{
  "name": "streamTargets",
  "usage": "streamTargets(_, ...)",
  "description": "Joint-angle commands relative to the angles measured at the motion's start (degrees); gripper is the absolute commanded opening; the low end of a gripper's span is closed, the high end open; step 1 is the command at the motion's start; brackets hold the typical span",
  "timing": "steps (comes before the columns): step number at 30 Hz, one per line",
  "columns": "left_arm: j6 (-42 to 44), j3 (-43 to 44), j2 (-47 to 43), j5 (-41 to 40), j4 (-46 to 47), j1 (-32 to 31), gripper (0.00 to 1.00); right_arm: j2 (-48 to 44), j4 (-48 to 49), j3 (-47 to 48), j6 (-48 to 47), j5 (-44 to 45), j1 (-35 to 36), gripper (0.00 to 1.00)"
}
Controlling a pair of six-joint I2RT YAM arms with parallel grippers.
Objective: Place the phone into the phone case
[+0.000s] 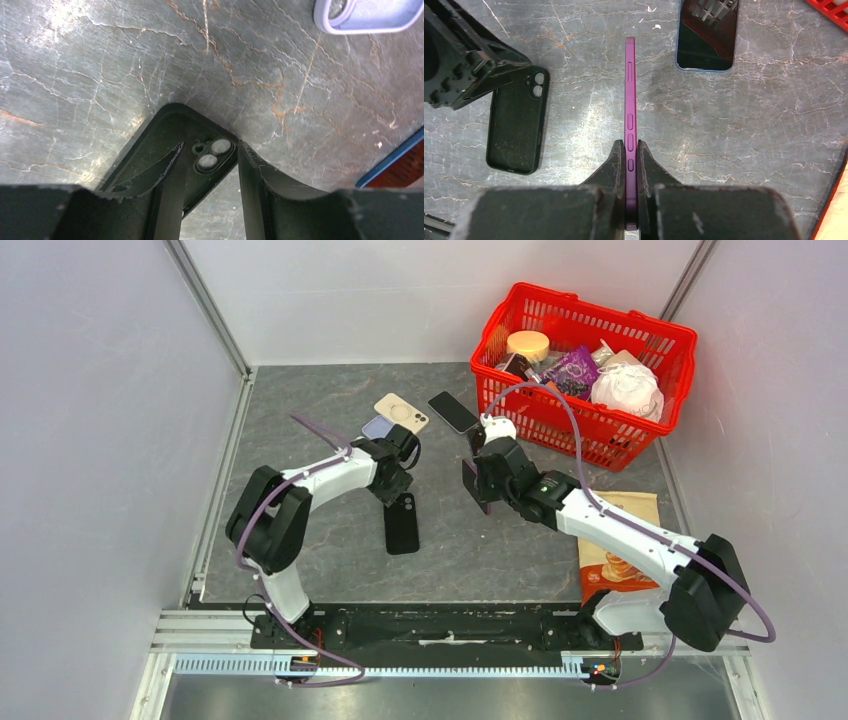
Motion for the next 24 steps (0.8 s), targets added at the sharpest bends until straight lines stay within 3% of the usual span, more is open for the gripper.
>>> streamTargets(1, -7.5, 3.2, 3.0, -4.3, -1.5, 0.1, 0.48, -3.2, 0.9, 1.2, 0.4, 0.3, -0.3, 0.00)
streamTargets(9, -5.9, 5.5, 7.4, -5.4, -2.3, 0.2, 0.47, -5.3, 0.3, -0.1, 0.2, 0.5, -0.6, 0.00)
streamTargets(14, -1.1, 6.7, 9.8, -5.3, -2.8, 0.1, 0.29, -6.1, -0.1, 0.0, 0.2, 0.4, -0.7, 0.00)
streamTargets(16, 3.5, 8.0, 10.6, -5.1, -2.8, -0.2, 0.16, -6.5, -0.8, 0.1, 0.1, 0.6, -0.9, 0.00)
streamTargets(20, 17.5, 12.4, 11.4, -3.6, -1.8, -1.4, 0.03, -7.2, -2.7, 0.9, -0.2, 1.6, -1.5, 0.00)
streamTargets(24, 32.3, 14.3, 10.1, 3.5, 1.7, -3.1, 0.02, -7.5, -4.3, 1.6, -0.1, 1.2, -2.3, 0.00)
